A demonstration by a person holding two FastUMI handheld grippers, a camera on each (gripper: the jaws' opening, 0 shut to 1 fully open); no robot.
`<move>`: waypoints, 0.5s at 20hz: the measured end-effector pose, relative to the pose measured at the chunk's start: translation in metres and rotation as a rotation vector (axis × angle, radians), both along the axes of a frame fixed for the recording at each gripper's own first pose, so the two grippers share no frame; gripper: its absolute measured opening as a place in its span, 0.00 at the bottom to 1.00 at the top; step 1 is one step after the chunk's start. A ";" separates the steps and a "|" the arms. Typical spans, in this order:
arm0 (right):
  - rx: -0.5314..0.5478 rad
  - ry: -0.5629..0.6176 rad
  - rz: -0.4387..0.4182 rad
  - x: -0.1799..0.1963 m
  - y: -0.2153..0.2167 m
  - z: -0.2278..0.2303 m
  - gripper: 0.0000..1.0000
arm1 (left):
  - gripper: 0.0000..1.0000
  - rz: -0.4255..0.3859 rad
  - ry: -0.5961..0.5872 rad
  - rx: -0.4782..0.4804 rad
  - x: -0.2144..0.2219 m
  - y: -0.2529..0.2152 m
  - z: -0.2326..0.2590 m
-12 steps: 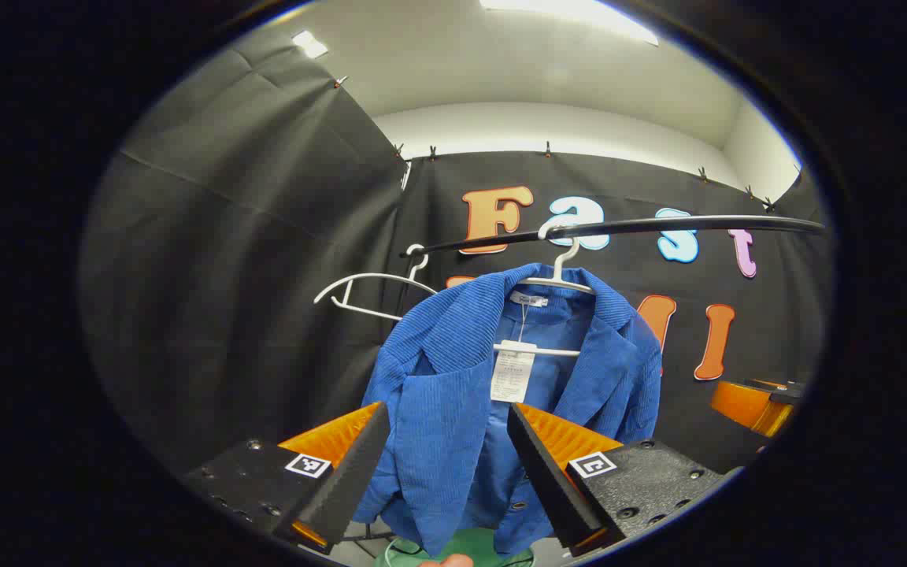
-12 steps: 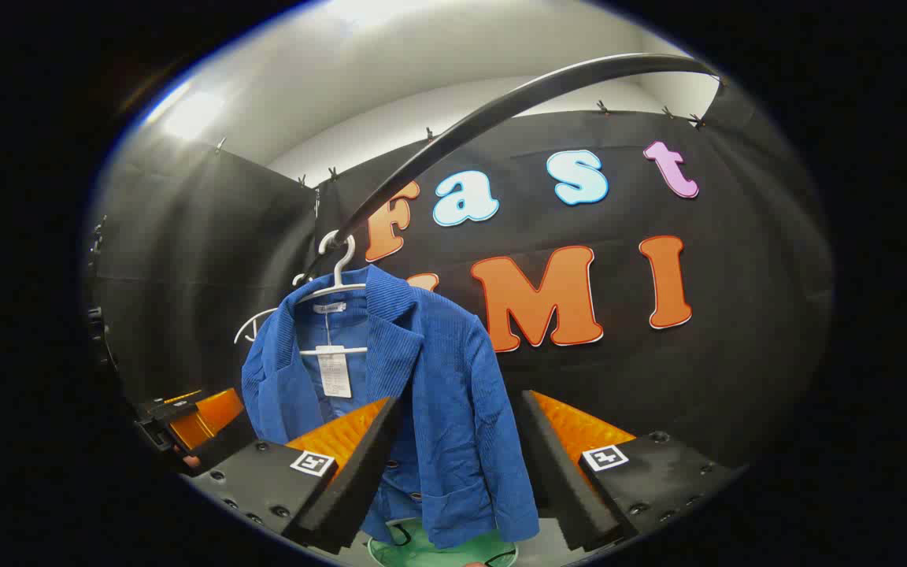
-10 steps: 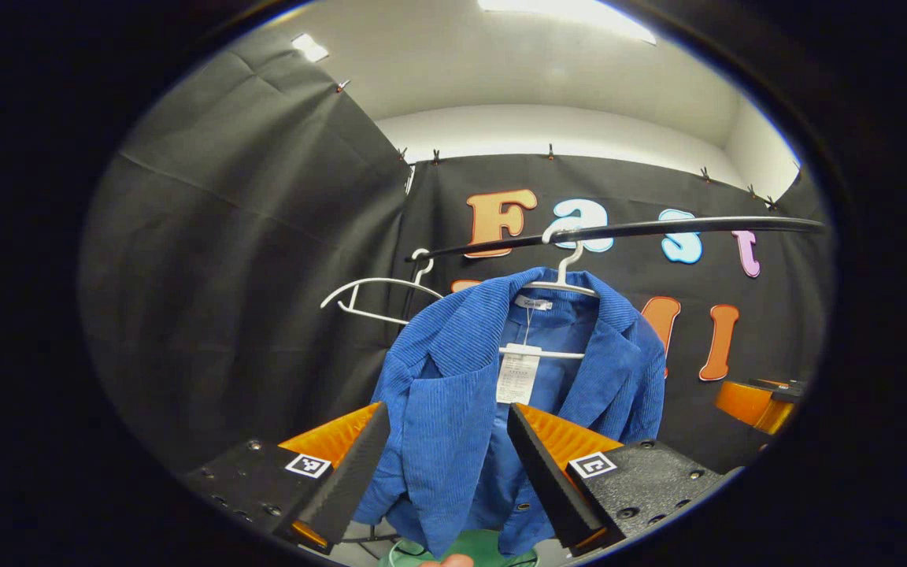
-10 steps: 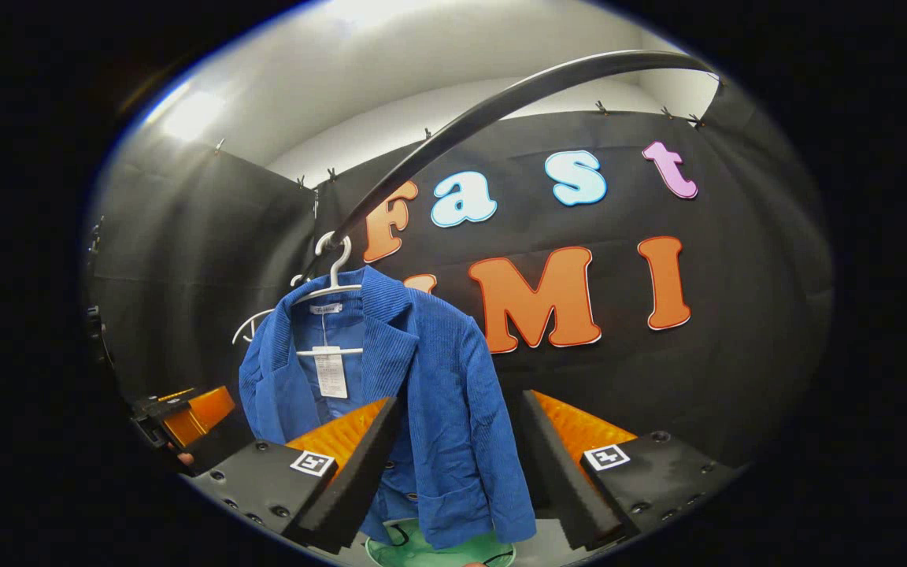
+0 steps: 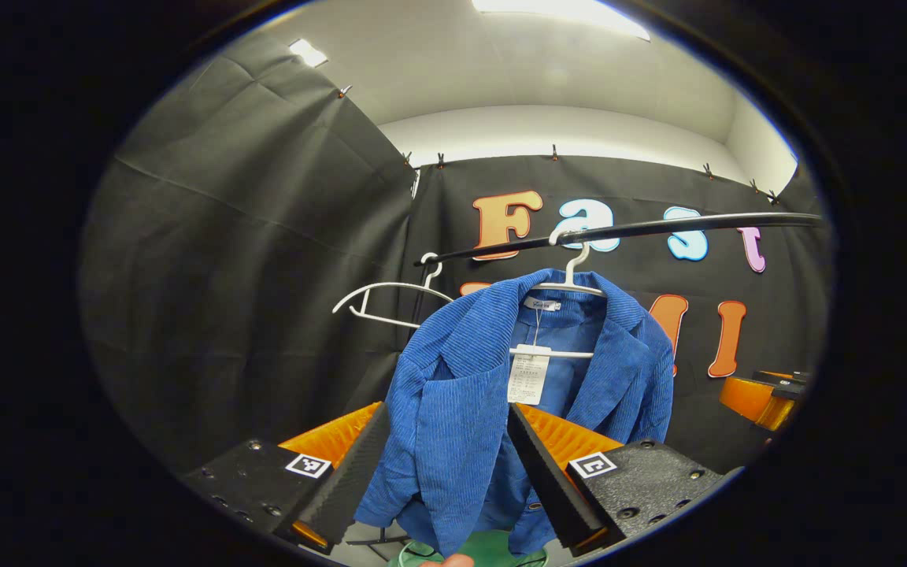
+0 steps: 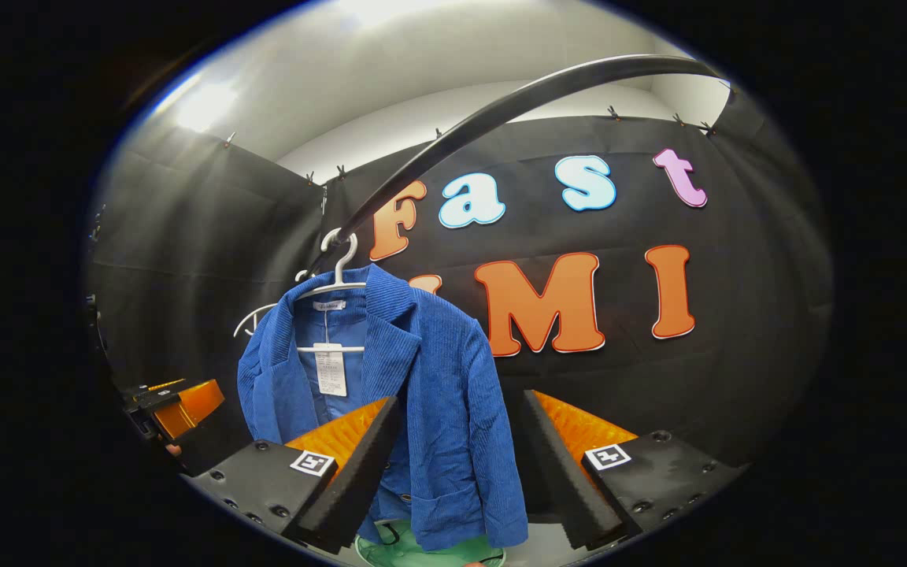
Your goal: Grasp the clothes on the hanger with both hands and then place them into the laundry hamper below.
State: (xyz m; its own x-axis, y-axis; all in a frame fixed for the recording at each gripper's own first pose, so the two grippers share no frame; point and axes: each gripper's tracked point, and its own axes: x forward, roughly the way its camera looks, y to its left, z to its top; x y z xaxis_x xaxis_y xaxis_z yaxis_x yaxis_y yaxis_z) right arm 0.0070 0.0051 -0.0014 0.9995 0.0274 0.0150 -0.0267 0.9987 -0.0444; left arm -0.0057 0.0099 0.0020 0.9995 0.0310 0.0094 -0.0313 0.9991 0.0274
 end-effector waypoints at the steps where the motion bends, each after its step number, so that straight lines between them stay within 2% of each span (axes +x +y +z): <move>1: 0.002 -0.004 0.003 0.001 0.002 -0.001 1.00 | 0.92 0.002 0.000 0.005 -0.001 0.001 0.001; 6: 0.041 -0.026 -0.007 0.009 -0.002 -0.005 1.00 | 0.94 0.000 0.007 0.012 0.003 -0.003 -0.006; 9: 0.020 -0.030 0.001 0.024 -0.002 -0.007 1.00 | 0.92 0.000 0.020 0.030 0.007 -0.004 -0.012; 10: 0.006 -0.023 0.006 0.031 0.000 -0.009 1.00 | 0.95 0.004 0.028 0.041 0.010 -0.003 -0.014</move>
State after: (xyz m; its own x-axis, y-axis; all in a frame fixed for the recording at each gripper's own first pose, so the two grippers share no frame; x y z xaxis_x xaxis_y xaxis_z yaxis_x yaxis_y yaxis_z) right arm 0.0377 0.0047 -0.0106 0.9987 0.0329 0.0380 -0.0314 0.9988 -0.0386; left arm 0.0047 0.0064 -0.0124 0.9992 0.0355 -0.0175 -0.0342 0.9970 0.0693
